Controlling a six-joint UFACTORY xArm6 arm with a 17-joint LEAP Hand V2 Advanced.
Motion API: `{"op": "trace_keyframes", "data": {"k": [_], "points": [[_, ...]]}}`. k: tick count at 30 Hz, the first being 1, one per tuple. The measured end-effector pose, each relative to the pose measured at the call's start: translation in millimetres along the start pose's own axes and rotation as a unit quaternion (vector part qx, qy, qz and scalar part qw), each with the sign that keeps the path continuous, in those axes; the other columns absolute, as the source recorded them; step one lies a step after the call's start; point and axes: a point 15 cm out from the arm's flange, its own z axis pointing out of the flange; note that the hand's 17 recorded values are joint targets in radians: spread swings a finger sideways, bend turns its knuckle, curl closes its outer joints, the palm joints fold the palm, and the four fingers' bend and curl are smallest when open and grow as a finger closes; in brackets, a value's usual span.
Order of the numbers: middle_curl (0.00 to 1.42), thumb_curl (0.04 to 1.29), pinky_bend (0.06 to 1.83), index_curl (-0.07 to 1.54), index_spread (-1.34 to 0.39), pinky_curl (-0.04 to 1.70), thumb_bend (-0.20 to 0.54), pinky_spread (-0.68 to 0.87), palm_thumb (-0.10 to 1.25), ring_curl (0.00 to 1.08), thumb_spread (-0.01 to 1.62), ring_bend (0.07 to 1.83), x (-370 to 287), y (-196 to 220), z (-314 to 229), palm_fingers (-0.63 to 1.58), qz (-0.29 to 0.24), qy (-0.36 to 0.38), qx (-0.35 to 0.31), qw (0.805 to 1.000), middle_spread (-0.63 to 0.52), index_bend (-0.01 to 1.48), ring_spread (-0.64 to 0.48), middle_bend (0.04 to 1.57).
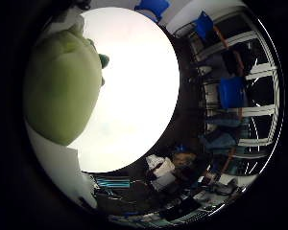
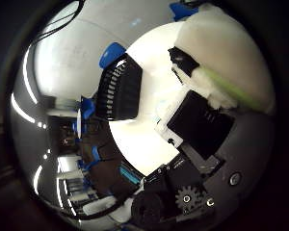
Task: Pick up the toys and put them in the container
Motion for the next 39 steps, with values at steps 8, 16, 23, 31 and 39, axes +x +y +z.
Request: {"op": "trace_keyframes", "data": {"k": [8, 16, 23, 31, 39], "points": [[0.8, 0.75, 1.27, 0.86, -0.23, 0.94, -0.014, -0.18, 1.03, 0.74, 0.85, 1.38, -112.2, -69.4, -58.1, 1.09, -0.036, -0.002, 0.121, 0.992, -0.14, 1.09, -0.22, 1.37], [0.77, 0.78, 1.22, 0.84, -0.22, 1.01, -0.017, -0.19, 1.03, 0.76, 0.8, 1.37, -207.2, -132.9, -82.7, 1.1, -0.059, -0.022, 0.234, 0.97, -0.13, 1.1, -0.23, 1.38], [0.76, 0.81, 1.19, 0.84, -0.22, 1.06, -0.019, -0.2, 1.03, 0.78, 0.77, 1.35, -258.7, -171.0, -49.6, 1.1, -0.062, -0.044, 0.268, 0.96, -0.13, 1.11, -0.23, 1.39], [0.75, 0.83, 1.16, 0.83, -0.22, 1.11, -0.019, -0.21, 1.02, 0.8, 0.74, 1.34, -288.0, -184.7, 12.1, 1.11, -0.058, -0.06, 0.246, 0.966, -0.12, 1.11, -0.24, 1.39], [0.75, 0.84, 1.14, 0.83, -0.22, 1.15, -0.019, -0.22, 1.02, 0.81, 0.74, 1.34, -308.5, -184.6, 54.8, 1.11, -0.059, -0.069, 0.221, 0.971, -0.12, 1.11, -0.24, 1.4]]}}
